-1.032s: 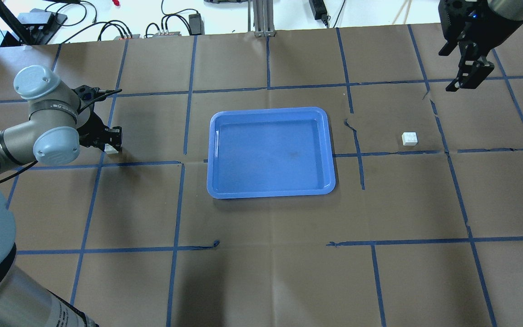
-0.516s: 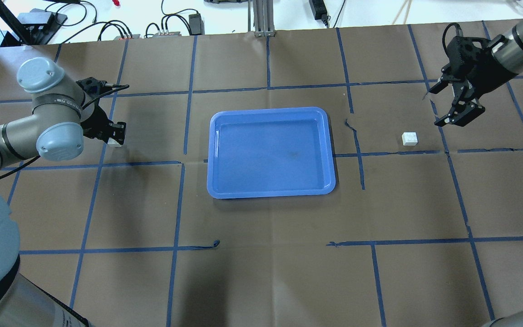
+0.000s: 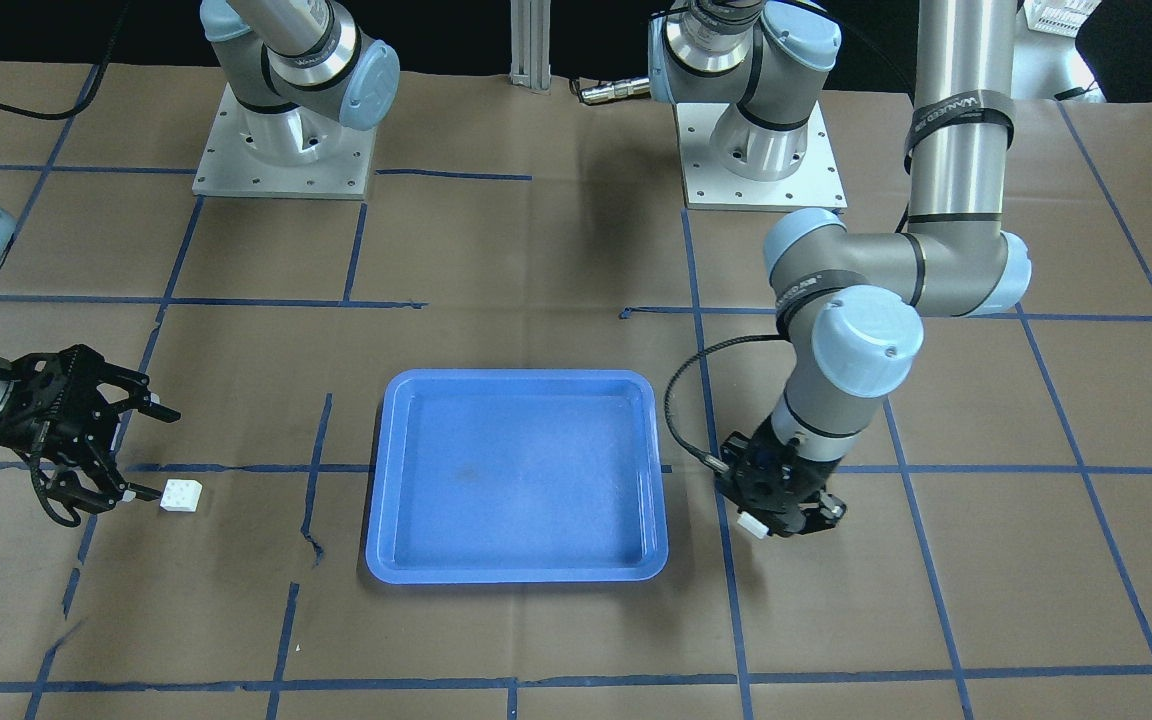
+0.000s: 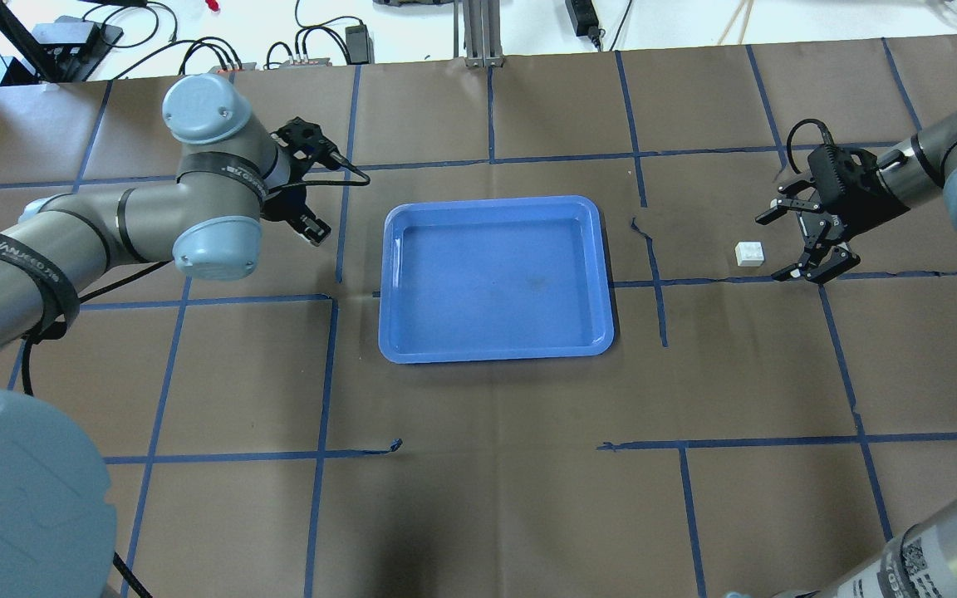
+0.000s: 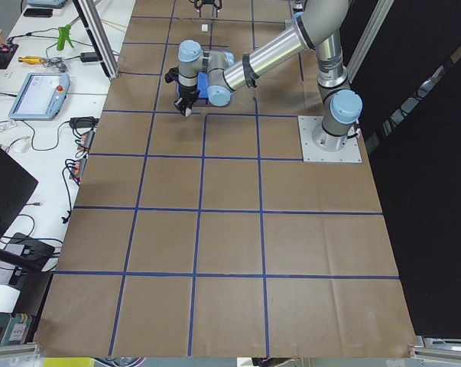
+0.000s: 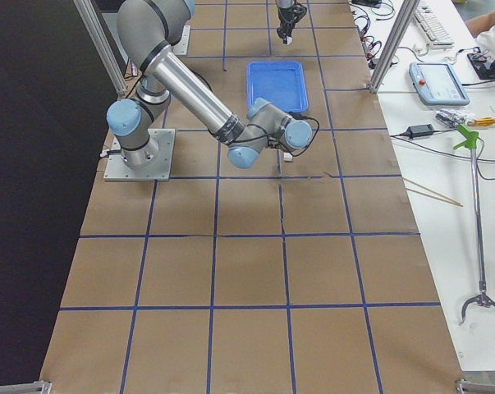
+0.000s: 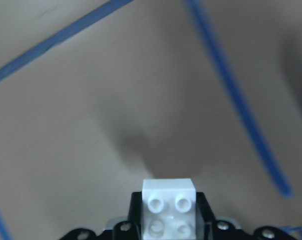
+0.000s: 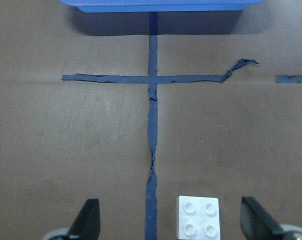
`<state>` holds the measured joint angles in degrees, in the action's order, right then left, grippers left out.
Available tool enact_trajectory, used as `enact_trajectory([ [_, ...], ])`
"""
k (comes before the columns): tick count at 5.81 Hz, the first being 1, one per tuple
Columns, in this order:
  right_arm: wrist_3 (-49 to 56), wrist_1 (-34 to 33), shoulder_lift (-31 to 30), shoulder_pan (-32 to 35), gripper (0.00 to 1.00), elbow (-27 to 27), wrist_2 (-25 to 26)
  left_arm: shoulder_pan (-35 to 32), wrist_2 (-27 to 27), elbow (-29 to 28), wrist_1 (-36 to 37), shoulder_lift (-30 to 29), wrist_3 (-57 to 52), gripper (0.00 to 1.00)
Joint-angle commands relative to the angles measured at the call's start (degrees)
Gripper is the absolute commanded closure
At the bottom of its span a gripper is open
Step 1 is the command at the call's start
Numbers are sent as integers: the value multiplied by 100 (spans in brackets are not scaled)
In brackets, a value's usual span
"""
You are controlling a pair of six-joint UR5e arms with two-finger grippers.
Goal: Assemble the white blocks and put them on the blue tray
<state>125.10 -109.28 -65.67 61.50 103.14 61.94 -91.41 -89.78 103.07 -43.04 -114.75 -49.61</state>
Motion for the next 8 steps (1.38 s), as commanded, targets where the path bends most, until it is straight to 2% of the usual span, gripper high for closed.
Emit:
enact_trajectory([
  [1, 120, -354, 229, -85, 0, -30, -24, -1041, -4, -24, 15, 6, -1484, 84],
  [2, 94, -383, 283, -103, 0, -39, -42, -1507, 5, -15, 24, -29, -1647, 84],
  [3, 59, -392, 353, -104, 0, -13, -390, -1851, -4, -15, 15, -82, -1684, 84],
  [8, 41, -393, 520, -104, 0, 31, -323, -2012, -65, -76, 208, -557, -2141, 83],
])
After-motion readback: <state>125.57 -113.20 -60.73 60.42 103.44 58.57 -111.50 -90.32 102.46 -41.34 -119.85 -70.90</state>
